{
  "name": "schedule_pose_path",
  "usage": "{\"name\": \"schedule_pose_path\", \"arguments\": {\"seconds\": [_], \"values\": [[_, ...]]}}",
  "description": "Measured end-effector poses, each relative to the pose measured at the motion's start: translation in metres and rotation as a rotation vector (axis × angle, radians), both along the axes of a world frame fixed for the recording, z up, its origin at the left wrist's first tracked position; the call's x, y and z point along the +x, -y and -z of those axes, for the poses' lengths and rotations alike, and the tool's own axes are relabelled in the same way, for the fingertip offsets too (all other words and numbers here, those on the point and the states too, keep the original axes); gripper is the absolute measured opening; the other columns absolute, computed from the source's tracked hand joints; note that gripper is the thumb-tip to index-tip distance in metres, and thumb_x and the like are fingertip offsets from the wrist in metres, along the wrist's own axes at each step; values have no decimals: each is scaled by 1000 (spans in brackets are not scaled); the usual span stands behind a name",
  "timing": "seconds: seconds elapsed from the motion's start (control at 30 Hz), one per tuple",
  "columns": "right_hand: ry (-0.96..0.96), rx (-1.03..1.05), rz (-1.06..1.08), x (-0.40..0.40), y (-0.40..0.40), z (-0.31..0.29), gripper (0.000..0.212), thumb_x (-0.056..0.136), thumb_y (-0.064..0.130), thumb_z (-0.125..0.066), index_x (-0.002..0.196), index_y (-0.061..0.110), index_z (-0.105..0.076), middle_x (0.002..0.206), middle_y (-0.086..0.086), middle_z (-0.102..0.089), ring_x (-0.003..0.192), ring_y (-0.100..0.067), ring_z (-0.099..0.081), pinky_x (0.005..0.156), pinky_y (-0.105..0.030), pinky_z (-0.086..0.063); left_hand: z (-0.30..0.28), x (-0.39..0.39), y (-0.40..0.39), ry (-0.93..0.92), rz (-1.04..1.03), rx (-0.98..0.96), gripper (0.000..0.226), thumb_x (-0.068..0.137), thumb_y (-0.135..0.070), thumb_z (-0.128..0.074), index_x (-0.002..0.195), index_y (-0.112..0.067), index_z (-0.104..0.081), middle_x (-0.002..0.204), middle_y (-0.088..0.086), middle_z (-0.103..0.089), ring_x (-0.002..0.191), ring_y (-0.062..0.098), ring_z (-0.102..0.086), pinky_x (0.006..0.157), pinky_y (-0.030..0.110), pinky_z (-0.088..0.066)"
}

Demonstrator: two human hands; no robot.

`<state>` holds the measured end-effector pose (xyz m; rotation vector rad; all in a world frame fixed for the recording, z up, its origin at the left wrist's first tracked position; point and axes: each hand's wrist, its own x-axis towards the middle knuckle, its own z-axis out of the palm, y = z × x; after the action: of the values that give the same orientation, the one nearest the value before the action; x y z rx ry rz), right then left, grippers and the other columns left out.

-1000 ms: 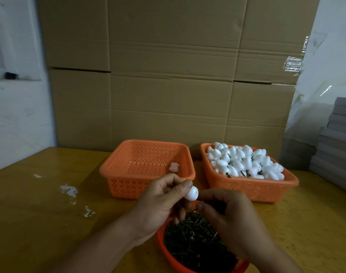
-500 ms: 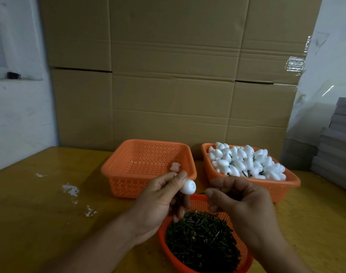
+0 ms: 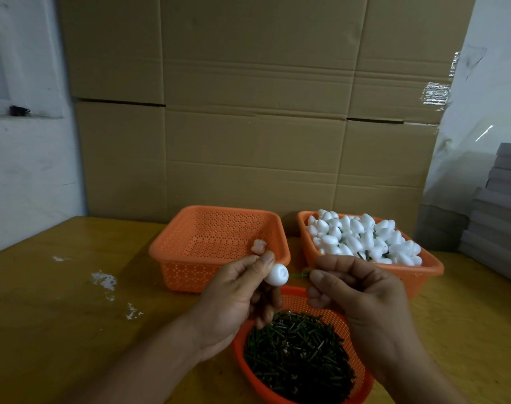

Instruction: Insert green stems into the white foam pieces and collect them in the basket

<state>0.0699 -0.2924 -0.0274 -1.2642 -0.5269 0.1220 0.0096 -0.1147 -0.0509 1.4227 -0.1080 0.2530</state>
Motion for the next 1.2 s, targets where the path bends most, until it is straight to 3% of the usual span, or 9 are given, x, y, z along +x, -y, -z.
{"name": "schedule_pose_path", "arguments": {"seconds": [0.1,0.73,0.93,1.03,1.2], "values": [[-8,15,6,0,0,-1,27,62,6,-75,88,-2,-72,77,-26,-72,56,-20,-67,55,-27,-59,0,0,0,-4,4,-7,35,87,-57,-62,79,-24,-67,73,9,-63,58,18,-56,51,27,-42],[168,-4,33,-6,-3,1,19,60,13,-78,79,15,-78,73,-19,-75,64,-25,-73,61,-27,-61,0,0,1,4,-10,24,36,87,-55,-60,84,-20,-68,73,10,-62,59,18,-55,50,26,-42],[407,-65,153,-8,-4,7,10,66,12,-81,73,18,-78,74,-4,-77,67,-19,-74,64,-25,-60,0,0,1,9,-20,33,34,88,-53,-59,82,-20,-68,70,8,-63,58,18,-55,50,26,-43],[600,-148,275,-7,-5,13,22,69,2,-84,77,22,-78,74,11,-76,66,-7,-73,63,-17,-57,0,0,1,16,-26,42,35,89,-52,-59,82,-19,-67,69,7,-63,58,18,-55,50,27,-42],[736,-164,332,-7,-7,18,16,72,16,-81,83,27,-77,77,20,-75,67,-1,-72,63,-13,-55,0,0,1,34,-32,41,35,90,-50,-59,83,-17,-67,68,8,-62,56,18,-54,49,27,-41]]}}
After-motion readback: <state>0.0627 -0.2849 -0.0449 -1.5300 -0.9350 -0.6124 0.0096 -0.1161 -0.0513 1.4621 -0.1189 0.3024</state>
